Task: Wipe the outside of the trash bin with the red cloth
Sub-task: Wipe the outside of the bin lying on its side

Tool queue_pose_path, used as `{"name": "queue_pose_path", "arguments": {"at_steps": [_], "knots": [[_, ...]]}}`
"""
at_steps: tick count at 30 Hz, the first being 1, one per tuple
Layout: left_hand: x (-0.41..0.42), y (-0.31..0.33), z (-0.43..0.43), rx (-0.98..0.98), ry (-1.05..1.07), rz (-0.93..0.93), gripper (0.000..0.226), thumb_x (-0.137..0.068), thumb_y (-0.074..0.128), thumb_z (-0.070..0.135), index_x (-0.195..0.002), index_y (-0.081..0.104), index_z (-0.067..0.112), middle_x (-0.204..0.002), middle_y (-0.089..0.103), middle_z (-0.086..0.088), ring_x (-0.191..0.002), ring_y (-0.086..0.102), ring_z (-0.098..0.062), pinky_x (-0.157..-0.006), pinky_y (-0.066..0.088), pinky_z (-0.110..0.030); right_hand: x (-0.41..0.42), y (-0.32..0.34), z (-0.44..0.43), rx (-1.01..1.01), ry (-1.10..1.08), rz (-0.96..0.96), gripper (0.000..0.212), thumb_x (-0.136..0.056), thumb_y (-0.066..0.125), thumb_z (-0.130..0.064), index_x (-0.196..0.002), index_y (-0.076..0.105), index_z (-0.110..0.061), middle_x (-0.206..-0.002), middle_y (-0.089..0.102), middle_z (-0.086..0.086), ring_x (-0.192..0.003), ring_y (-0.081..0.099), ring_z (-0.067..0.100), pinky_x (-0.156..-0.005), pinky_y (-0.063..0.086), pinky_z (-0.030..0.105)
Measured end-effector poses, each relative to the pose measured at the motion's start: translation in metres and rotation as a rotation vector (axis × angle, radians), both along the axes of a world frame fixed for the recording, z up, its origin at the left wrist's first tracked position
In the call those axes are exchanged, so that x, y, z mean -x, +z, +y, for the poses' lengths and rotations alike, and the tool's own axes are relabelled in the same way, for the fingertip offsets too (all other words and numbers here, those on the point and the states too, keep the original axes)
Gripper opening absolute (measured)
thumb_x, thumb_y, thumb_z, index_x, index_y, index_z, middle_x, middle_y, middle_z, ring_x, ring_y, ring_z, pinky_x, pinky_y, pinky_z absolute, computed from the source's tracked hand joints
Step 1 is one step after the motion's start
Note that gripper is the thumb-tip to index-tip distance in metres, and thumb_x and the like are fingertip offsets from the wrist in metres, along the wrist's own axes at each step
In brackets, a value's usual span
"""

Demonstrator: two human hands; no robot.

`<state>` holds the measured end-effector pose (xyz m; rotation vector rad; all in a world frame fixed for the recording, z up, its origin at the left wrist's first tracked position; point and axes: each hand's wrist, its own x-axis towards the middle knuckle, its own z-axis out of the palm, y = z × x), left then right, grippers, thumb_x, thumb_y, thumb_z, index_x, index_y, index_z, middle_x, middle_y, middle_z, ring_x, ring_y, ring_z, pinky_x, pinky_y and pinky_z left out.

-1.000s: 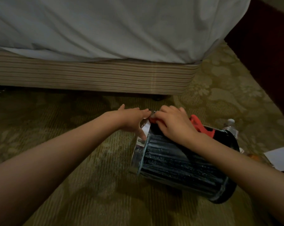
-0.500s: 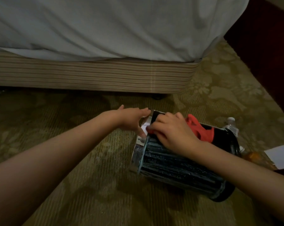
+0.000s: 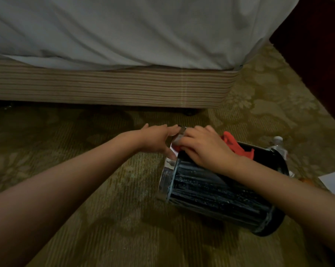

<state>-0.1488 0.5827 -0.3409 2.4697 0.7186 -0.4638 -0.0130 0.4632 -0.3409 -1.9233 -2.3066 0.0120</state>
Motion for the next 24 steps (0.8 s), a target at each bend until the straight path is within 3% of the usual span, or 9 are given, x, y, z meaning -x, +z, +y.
{"name": "queue_pose_path", "arguments": {"at_steps": [2,4,8,12,14,19,24], "knots": [[-0.001,0.001,0.002,-0.001,-0.003,-0.001,0.091,-0.076,0.068,0.047,-0.147,0.012,0.036,-0.156,0.012,0.011,-0.145,0.004,-0.019,-0.111,-0.003,-0.057,-0.006,0.0,0.015,-0.002,-0.154,-0.011,0.03,-0.096,0.041,-0.029,-0.124,0.054,-0.03,-0.11,0.053,-0.003,-0.102,0.047,0.019,-0.08,0.031,0.034],[0.0,0.001,0.004,0.01,0.006,-0.002,0.091,-0.074,0.068,0.048,-0.146,0.014,0.039,-0.155,0.016,0.011,-0.145,0.003,-0.019,-0.111,-0.004,-0.059,-0.004,0.0,0.018,-0.004,-0.159,-0.042,0.033,-0.097,0.038,-0.029,-0.126,0.052,-0.03,-0.112,0.051,-0.002,-0.103,0.046,0.019,-0.082,0.031,0.034],[0.004,-0.003,0.004,0.0,0.011,-0.003,0.095,-0.072,0.069,0.05,-0.147,0.011,0.036,-0.156,0.011,0.01,-0.145,0.0,-0.019,-0.11,-0.006,-0.059,0.007,0.0,-0.008,0.002,0.136,-0.034,0.033,-0.089,0.039,-0.03,-0.109,0.064,-0.024,-0.103,0.058,0.001,-0.093,0.053,0.022,-0.073,0.035,0.036],[0.001,-0.001,0.006,-0.004,0.016,0.03,0.093,-0.075,0.065,0.053,-0.147,0.007,0.038,-0.157,0.005,0.009,-0.144,-0.003,-0.02,-0.111,-0.006,-0.057,-0.008,0.002,0.018,0.031,-0.155,-0.036,0.032,-0.097,0.038,-0.03,-0.125,0.053,-0.031,-0.112,0.052,-0.002,-0.105,0.048,0.02,-0.081,0.031,0.034],[0.0,-0.001,0.009,-0.005,0.025,0.051,0.094,-0.074,0.065,0.055,-0.146,0.007,0.039,-0.157,0.003,0.008,-0.144,-0.005,-0.02,-0.11,-0.007,-0.057,-0.009,0.001,0.02,0.023,-0.188,-0.071,0.033,-0.097,0.037,-0.029,-0.125,0.053,-0.031,-0.109,0.052,-0.001,-0.104,0.048,0.021,-0.082,0.033,0.035],[0.0,-0.007,0.012,-0.023,0.025,0.038,0.093,-0.074,0.064,0.056,-0.146,0.007,0.04,-0.157,0.005,0.009,-0.144,-0.005,-0.019,-0.11,-0.007,-0.056,-0.006,0.003,-0.023,0.019,0.159,-0.117,0.035,-0.087,0.04,-0.029,-0.11,0.066,-0.024,-0.093,0.059,-0.001,-0.082,0.055,0.02,-0.067,0.037,0.034],[-0.001,-0.007,0.011,-0.068,0.01,0.048,0.092,-0.075,0.062,0.057,-0.146,0.007,0.039,-0.157,0.009,0.008,-0.144,-0.004,-0.02,-0.111,-0.006,-0.056,-0.014,0.003,0.001,0.033,-0.245,-0.094,0.032,-0.097,0.038,-0.03,-0.126,0.052,-0.031,-0.111,0.052,-0.003,-0.105,0.047,0.019,-0.084,0.033,0.036]]}}
